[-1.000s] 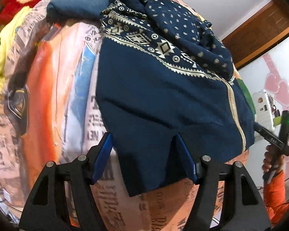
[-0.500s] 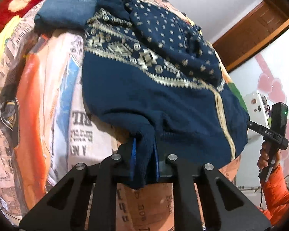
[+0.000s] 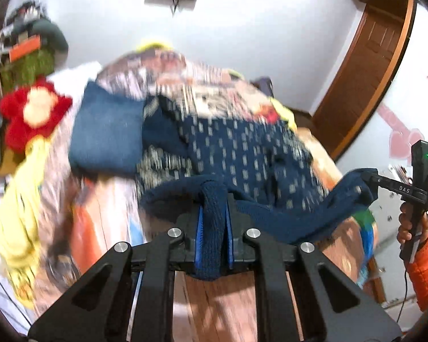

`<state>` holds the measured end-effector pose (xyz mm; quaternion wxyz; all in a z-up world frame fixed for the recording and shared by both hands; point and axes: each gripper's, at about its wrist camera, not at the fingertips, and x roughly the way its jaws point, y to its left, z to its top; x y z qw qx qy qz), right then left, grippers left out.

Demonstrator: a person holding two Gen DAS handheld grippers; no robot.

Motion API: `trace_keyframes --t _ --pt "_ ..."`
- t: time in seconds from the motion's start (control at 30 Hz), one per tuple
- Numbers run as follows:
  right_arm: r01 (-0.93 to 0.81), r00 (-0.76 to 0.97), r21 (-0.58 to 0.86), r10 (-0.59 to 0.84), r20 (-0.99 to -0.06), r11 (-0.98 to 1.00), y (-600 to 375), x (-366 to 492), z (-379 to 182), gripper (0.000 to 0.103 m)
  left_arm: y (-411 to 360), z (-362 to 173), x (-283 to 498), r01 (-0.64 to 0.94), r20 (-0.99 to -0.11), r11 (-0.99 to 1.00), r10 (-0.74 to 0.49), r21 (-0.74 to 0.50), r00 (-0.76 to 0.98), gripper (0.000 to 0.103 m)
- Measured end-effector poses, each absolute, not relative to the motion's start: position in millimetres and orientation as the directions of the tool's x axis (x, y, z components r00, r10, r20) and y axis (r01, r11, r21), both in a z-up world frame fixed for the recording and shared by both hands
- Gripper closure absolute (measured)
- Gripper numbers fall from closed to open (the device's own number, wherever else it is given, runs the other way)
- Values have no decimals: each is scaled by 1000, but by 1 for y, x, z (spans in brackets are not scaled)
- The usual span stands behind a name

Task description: Fold large clothes

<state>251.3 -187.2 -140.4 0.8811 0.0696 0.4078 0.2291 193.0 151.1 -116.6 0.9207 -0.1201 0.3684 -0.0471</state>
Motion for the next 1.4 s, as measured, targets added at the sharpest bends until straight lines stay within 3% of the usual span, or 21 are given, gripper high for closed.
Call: trace_keyframes --t 0.33,0.63,0.73,0.9,1.03,1.13,1.23,1.3,1.37,1.4 --pt "-331 638 245 407 -654 911 -160 366 -111 91 179 -94 306 -83 -640 968 -90 -235 763 91" --pt "-226 580 237 326 -746 945 -141 471 -171 91 203 -174 409 -195 -769 971 17 -141 639 91" --pt "-178 573 197 264 -776 964 -144 492 -198 91 212 -201 423 -221 -802 968 36 -121 596 91" --pt "-42 591 4 29 -806 999 -183 515 -230 90 218 -227 430 -231 -827 967 40 -110 561 89" --pt "-38 594 57 68 -801 998 -218 504 -226 90 213 -217 429 -204 -822 974 33 -102 569 89" --pt "-89 631 13 67 -773 996 -217 483 -208 90 211 -198 426 -187 -827 977 22 -101 562 85" --pt "-169 663 -33 89 -744 985 -199 460 -188 90 213 -175 418 -189 -817 975 12 -118 576 75" --pt "-243 678 -42 139 -722 969 -182 441 -174 90 215 -158 409 -208 -792 972 44 -106 610 46" --pt "-306 674 -35 190 -714 951 -166 426 -167 90 220 -142 395 -244 -751 965 89 -99 655 36" --pt "-335 666 -28 216 -714 942 -158 419 -164 90 222 -137 389 -258 -741 962 107 -92 663 36"
